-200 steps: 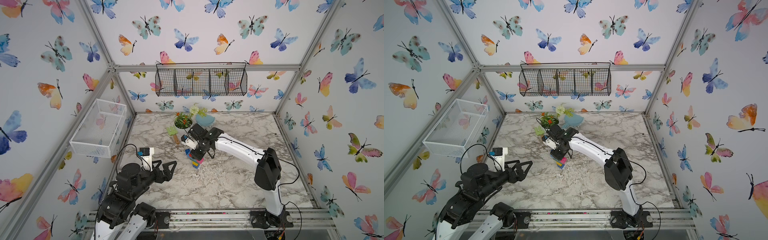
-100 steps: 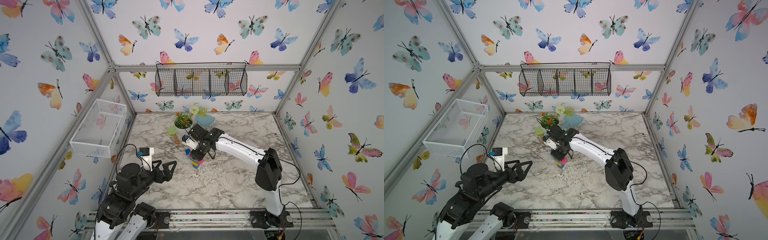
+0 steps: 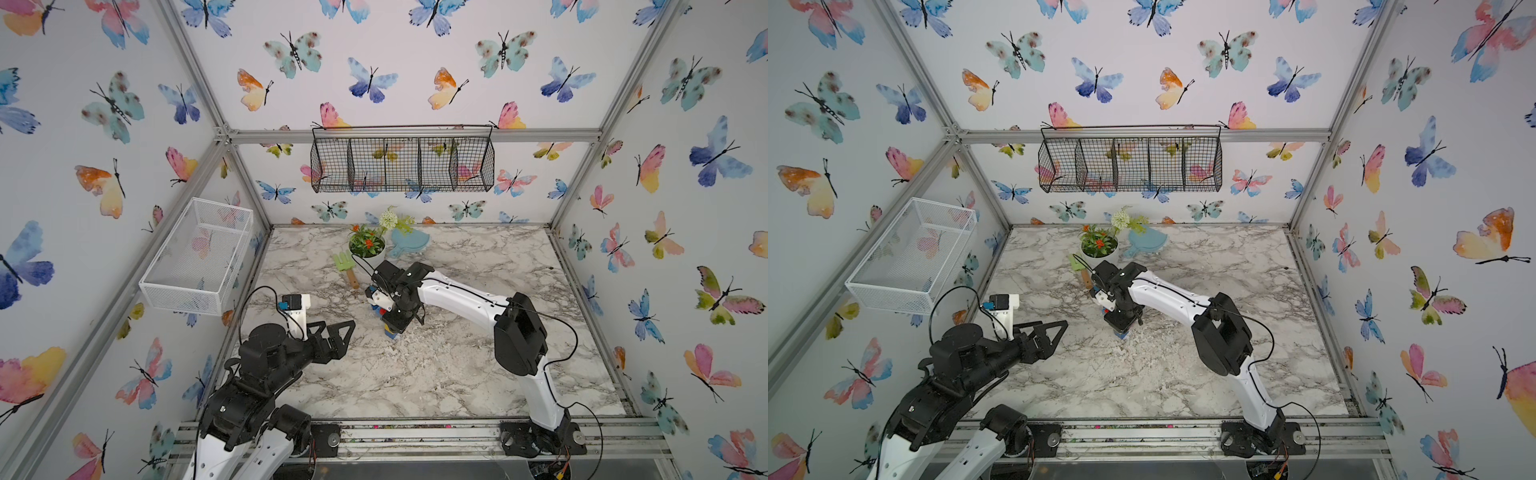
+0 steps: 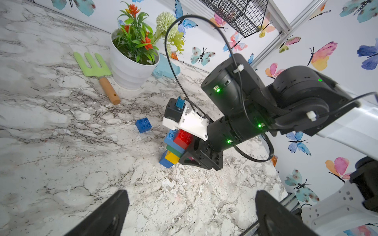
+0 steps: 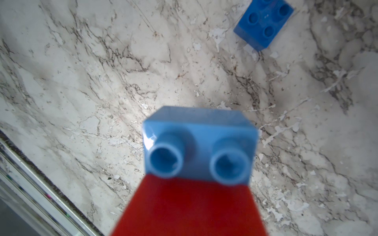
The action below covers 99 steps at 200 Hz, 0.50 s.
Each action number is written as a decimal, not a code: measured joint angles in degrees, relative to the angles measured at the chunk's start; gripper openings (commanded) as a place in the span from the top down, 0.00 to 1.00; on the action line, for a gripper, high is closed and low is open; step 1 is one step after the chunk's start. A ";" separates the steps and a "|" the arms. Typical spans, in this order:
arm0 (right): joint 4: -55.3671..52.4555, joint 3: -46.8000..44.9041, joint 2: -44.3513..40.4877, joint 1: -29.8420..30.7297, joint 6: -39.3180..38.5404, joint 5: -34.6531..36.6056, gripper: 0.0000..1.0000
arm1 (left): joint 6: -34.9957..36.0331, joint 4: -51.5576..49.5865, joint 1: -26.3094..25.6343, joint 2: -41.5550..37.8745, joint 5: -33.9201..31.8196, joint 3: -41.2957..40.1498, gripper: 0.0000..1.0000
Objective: Assemble a spoon with lego
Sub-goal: Assemble the lego brick with the lego brick, then move the lego brick at the center of the board.
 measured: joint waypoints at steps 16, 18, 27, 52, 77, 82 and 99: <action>0.00 0.13 0.00 0.00 0.42 0.20 0.72 | -0.17 0.52 0.00 0.63 0.20 -0.20 0.02; 0.00 0.13 0.00 0.00 0.35 0.20 0.72 | -0.17 0.57 0.00 0.66 0.22 -0.24 0.02; -0.02 0.22 0.00 0.00 0.55 0.44 0.75 | -0.22 0.85 0.00 0.81 0.26 -0.37 0.02; -0.04 0.31 0.00 0.02 1.14 1.73 0.80 | -0.24 1.46 0.00 0.90 0.44 -0.96 0.02; -0.46 1.05 0.00 -0.02 2.40 3.76 0.81 | -0.44 2.34 0.00 1.53 0.81 -1.79 0.02; -0.59 1.25 0.00 -0.11 2.80 4.35 0.81 | -0.52 2.47 0.00 1.70 0.85 -1.97 0.02; -1.07 1.53 -0.02 -0.57 3.93 6.03 0.81 | -1.01 3.32 0.00 2.56 1.11 -2.91 0.01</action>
